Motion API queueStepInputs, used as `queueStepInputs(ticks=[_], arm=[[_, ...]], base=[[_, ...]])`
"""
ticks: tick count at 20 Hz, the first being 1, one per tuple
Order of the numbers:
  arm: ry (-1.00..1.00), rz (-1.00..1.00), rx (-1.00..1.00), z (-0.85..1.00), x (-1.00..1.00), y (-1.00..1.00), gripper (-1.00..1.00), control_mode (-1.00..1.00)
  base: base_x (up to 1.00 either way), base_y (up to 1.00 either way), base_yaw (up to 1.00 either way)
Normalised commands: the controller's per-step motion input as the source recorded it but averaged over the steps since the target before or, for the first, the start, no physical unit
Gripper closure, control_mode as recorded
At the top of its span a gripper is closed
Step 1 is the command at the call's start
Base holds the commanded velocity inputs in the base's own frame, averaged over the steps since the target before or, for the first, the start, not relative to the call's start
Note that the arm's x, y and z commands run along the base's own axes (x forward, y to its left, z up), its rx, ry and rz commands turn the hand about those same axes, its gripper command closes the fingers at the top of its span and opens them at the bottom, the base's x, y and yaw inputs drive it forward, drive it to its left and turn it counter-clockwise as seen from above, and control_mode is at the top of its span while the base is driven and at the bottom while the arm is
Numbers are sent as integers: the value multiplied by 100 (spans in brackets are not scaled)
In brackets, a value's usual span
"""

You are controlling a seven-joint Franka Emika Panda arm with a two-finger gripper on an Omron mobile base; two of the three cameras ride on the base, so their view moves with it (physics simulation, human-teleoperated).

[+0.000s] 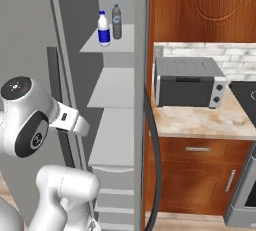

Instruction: Take the bottled waters from the counter and place them in the freezer to freeze. Close the freezer door after placing the bottles.

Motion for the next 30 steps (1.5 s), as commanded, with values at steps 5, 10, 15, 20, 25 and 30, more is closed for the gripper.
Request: queueStepInputs(ticks=[5, 10, 15, 20, 25, 30], arm=[[0, 0, 0, 0, 0, 0, -100, 100], [0, 0, 0, 0, 0, 0, -100, 100], [0, 0, 0, 0, 0, 0, -100, 100], [0, 0, 0, 0, 0, 0, -100, 100], [0, 0, 0, 0, 0, 0, -100, 100], [0, 0, 0, 0, 0, 0, -100, 100]], base=[[-44, 0, 0], [-41, 0, 0], [-52, -2, 0], [-51, -22, 4], [-44, -21, 12], [-18, -36, 15]])
